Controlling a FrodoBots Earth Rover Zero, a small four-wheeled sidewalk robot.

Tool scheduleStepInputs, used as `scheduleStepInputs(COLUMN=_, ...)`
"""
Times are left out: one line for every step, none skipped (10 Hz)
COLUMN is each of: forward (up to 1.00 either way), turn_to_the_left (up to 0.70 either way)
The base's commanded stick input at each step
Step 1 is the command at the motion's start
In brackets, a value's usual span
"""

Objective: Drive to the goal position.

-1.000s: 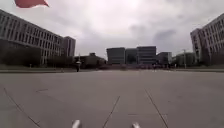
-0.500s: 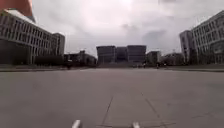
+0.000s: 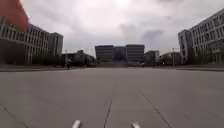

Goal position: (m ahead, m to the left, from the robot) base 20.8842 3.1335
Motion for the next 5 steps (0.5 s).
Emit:
scheduleStepInputs(forward=0.85, turn_to_the_left=0.00)
scheduleStepInputs(forward=0.85, turn_to_the_left=0.00)
scheduleStepInputs(forward=0.85, turn_to_the_left=0.00)
scheduleStepInputs(forward=0.85, turn_to_the_left=0.00)
scheduleStepInputs(forward=0.85, turn_to_the_left=0.00)
